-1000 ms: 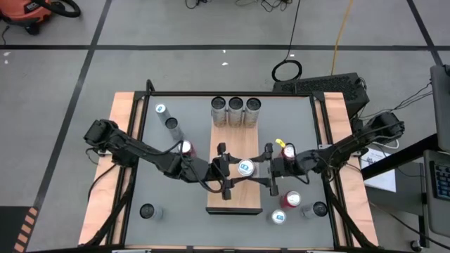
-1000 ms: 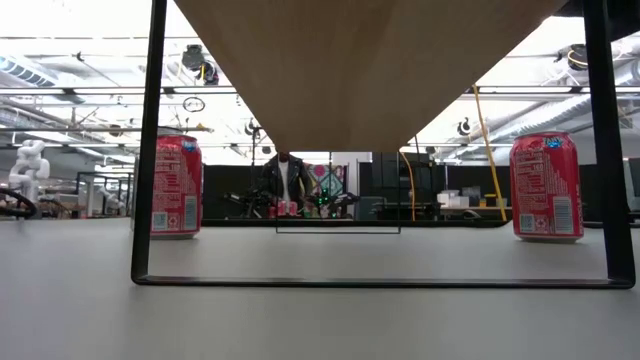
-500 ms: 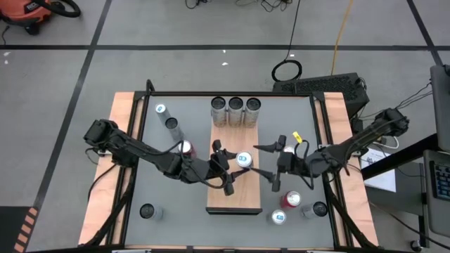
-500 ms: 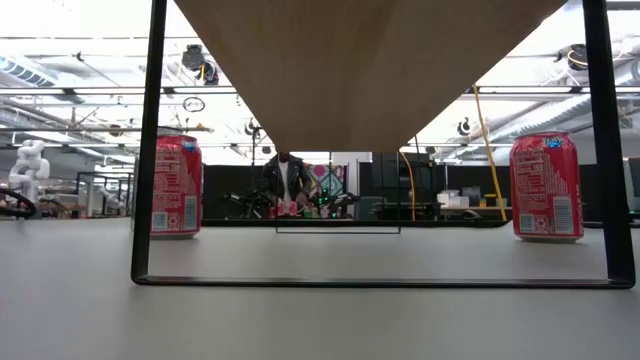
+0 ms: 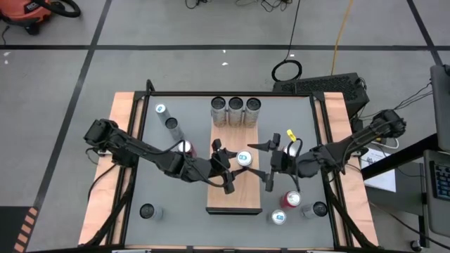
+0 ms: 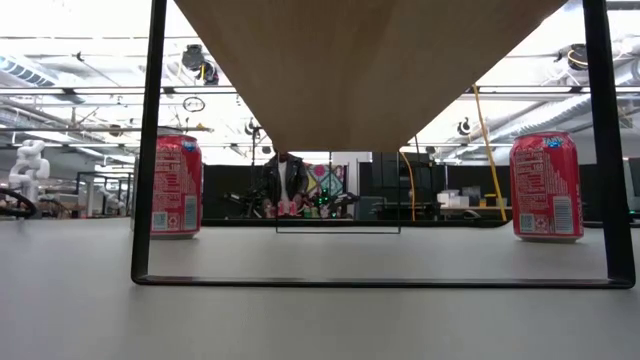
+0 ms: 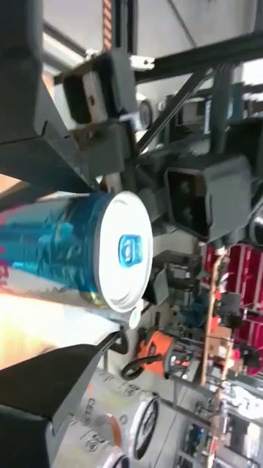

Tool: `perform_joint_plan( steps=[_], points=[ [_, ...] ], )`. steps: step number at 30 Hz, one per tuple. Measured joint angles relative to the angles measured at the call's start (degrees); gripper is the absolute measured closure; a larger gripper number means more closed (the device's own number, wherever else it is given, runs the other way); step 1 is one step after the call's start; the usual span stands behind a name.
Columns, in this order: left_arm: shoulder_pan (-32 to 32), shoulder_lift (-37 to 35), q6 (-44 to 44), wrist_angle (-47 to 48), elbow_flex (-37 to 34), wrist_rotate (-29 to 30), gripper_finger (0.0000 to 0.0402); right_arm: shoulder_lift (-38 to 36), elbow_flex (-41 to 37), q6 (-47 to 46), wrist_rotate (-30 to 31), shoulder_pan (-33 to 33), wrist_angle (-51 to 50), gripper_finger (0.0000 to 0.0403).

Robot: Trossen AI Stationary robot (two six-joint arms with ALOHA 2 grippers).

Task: Place canned beverage on shelf
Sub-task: Put the bottom left blue soda can on the shelf

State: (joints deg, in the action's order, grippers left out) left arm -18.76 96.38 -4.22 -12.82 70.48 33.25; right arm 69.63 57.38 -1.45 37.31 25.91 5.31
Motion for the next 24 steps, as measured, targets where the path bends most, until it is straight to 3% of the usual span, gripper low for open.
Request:
perform_joint_plan(
  steps=[11, 24],
  points=[
    [0.0, 0.0, 0.0, 0.3, 0.0, 0.0, 0.0193, 0.4, 0.2, 0.5, -1.9, -0.9, 0.0, 0.0116],
    [0.1, 0.0, -0.2, 1.2, 0.0, 0.7, 0.0182, 0.8, 0.2, 2.6, -6.2, -3.0, 0.0, 0.0239]
  ],
)
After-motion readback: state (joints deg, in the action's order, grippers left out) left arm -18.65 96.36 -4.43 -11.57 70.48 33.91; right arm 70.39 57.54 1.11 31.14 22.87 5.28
